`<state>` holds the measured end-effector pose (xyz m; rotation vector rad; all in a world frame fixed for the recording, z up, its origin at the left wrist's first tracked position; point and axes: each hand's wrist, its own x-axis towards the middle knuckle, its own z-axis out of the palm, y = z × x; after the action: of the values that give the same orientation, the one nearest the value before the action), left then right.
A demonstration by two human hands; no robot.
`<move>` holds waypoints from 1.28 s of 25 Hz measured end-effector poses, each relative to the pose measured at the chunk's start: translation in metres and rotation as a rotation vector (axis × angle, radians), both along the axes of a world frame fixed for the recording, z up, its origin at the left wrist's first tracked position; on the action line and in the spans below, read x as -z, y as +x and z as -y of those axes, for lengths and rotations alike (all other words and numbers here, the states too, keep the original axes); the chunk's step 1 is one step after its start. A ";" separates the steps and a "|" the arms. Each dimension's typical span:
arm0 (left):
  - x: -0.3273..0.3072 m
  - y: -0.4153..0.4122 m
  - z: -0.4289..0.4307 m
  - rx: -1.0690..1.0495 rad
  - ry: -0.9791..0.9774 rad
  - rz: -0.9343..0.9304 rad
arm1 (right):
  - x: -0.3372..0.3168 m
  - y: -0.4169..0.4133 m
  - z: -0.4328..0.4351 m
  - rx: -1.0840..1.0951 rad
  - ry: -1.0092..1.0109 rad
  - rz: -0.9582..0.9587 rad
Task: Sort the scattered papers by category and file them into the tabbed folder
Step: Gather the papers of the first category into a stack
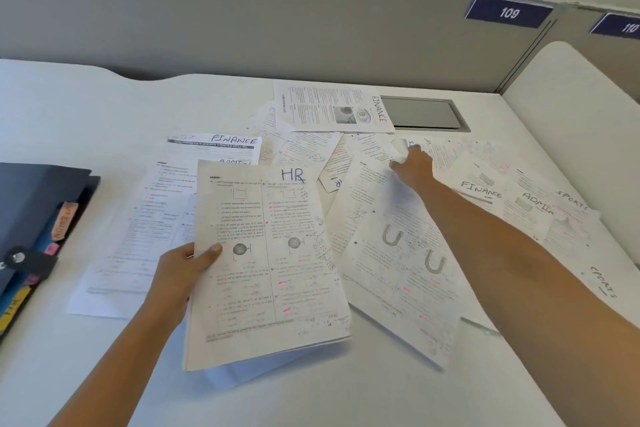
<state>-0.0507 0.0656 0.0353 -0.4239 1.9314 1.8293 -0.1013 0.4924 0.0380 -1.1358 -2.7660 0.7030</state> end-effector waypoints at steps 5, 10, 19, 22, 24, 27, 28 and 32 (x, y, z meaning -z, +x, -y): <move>0.002 0.001 -0.004 0.013 -0.017 -0.003 | 0.005 -0.025 -0.013 0.164 -0.138 0.141; -0.002 0.002 -0.007 0.052 -0.032 -0.034 | 0.009 -0.013 -0.019 0.195 -0.218 -0.186; -0.008 0.010 -0.015 0.109 -0.037 -0.089 | -0.047 0.054 0.041 0.594 -0.327 -1.078; -0.011 0.014 -0.014 0.120 -0.031 -0.100 | -0.057 0.070 0.050 0.703 -0.770 -1.195; -0.012 0.016 -0.012 0.121 -0.025 -0.101 | -0.060 0.078 0.060 0.683 -0.988 -1.197; -0.010 0.019 -0.008 0.134 -0.039 -0.086 | -0.062 0.088 0.071 0.627 -1.190 -1.047; -0.010 0.020 -0.006 0.134 -0.040 -0.078 | -0.063 0.093 0.075 0.592 -1.254 -0.967; -0.007 0.019 0.001 0.118 -0.023 -0.048 | -0.060 0.104 0.086 0.366 -1.264 -0.553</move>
<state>-0.0312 0.0648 0.0423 -0.2700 1.9668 1.7590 0.0024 0.4062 0.0985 -1.1745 -1.4270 2.3420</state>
